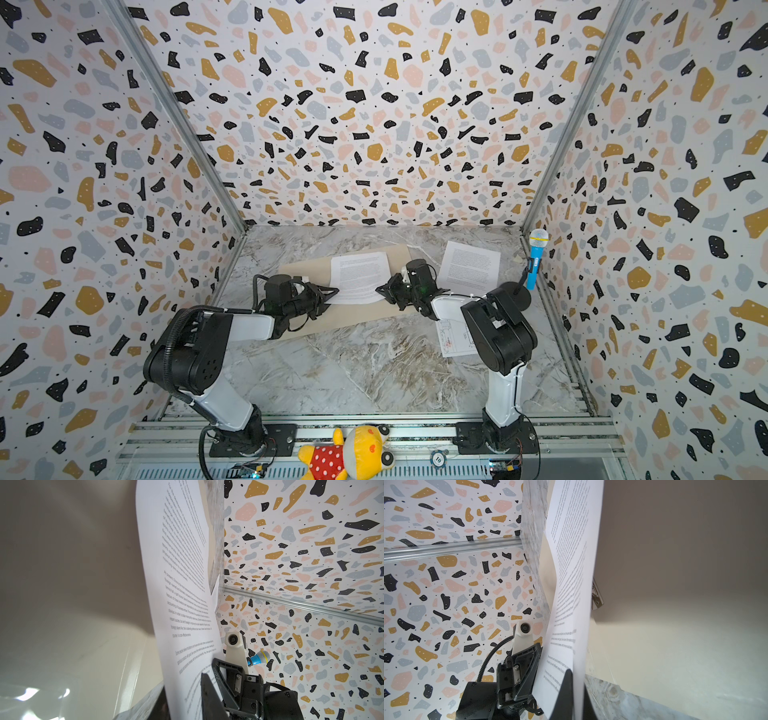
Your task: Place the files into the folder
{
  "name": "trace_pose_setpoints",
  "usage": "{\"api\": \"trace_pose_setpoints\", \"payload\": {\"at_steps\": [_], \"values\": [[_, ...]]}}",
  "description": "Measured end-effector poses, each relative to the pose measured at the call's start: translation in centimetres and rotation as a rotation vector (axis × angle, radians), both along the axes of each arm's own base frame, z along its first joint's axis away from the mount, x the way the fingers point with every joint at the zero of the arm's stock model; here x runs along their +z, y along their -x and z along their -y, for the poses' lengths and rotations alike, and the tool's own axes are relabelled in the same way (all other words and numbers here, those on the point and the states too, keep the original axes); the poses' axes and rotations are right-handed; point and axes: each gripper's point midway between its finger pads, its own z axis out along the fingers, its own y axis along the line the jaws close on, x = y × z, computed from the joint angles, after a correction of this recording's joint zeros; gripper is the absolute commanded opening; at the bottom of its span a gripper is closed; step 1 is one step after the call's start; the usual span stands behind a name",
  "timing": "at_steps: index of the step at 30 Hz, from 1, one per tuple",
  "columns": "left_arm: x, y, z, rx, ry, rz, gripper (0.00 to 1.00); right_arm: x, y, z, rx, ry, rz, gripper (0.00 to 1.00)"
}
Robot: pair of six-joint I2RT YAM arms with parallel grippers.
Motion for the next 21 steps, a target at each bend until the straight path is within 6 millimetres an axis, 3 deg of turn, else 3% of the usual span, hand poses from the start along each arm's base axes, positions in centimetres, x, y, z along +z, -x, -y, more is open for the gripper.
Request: {"api": "trace_pose_setpoints", "payload": {"at_steps": [15, 21], "values": [[-0.46, 0.33, -0.05, 0.002, 0.002, -0.016, 0.03, -0.11, 0.01, 0.15, 0.003, 0.004, 0.000, 0.09], [-0.37, 0.27, -0.03, 0.005, 0.009, -0.014, 0.00, -0.12, -0.05, 0.24, 0.008, 0.008, 0.009, 0.21]]}}
